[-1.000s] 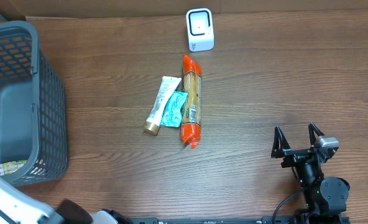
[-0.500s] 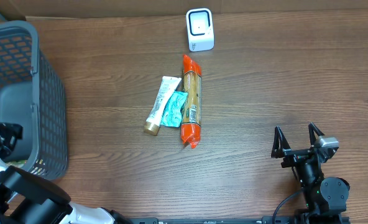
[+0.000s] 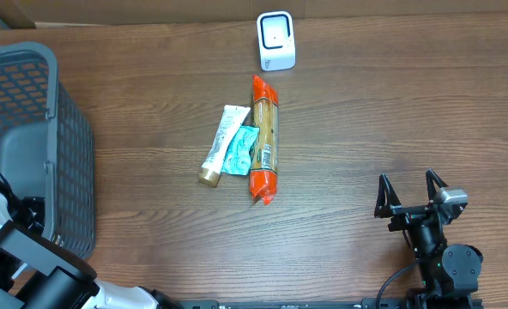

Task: Scan the item barcode
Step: 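Reach the left gripper into the basket and grasp the green tea bag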

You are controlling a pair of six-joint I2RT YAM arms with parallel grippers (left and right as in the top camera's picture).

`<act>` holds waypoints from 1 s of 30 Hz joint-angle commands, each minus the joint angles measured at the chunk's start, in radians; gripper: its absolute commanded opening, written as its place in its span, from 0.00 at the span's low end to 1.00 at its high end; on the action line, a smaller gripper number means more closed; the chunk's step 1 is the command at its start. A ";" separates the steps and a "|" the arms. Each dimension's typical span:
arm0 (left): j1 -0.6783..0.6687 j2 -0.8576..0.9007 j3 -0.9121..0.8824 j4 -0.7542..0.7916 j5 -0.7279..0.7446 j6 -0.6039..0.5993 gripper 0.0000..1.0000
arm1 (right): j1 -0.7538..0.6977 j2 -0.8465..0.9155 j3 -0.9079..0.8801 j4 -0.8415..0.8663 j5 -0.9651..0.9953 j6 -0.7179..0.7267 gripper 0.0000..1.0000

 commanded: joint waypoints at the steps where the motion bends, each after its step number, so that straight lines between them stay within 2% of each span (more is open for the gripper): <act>1: 0.011 0.002 -0.035 0.034 -0.032 -0.009 0.85 | 0.005 -0.012 -0.011 0.005 0.013 0.004 1.00; 3: 0.011 0.002 -0.051 0.071 -0.033 0.006 0.76 | 0.005 -0.012 -0.011 0.005 0.013 0.004 1.00; 7: 0.012 0.002 -0.092 0.129 -0.034 0.068 0.70 | 0.005 -0.012 -0.011 0.005 0.013 0.004 1.00; 8: 0.012 0.002 -0.106 0.141 -0.034 0.069 0.66 | 0.005 -0.012 -0.011 0.005 0.013 0.004 1.00; 9: 0.011 0.002 -0.116 0.152 -0.034 0.069 0.56 | 0.005 -0.012 -0.011 0.005 0.013 0.004 1.00; 11: 0.011 0.002 -0.124 0.162 -0.034 0.069 0.26 | 0.005 -0.012 -0.011 0.005 0.013 0.004 1.00; 12: 0.011 0.002 -0.124 0.166 -0.034 0.069 0.18 | 0.005 -0.012 -0.011 0.005 0.013 0.004 1.00; 13: 0.011 0.002 -0.123 0.171 -0.034 0.075 0.06 | 0.005 -0.012 -0.011 0.005 0.013 0.004 1.00; 18: 0.010 0.002 -0.089 0.168 -0.020 0.129 0.04 | 0.005 -0.012 -0.011 0.005 0.013 0.004 1.00; 22: 0.002 0.001 0.020 0.093 -0.019 0.130 0.04 | 0.005 -0.012 -0.011 0.005 0.013 0.004 1.00; 27: -0.023 0.001 0.288 -0.056 -0.006 0.190 0.04 | 0.005 -0.012 -0.011 0.005 0.013 0.004 1.00; 30: -0.046 0.001 0.496 -0.151 0.068 0.249 0.04 | 0.005 -0.012 -0.011 0.005 0.013 0.004 1.00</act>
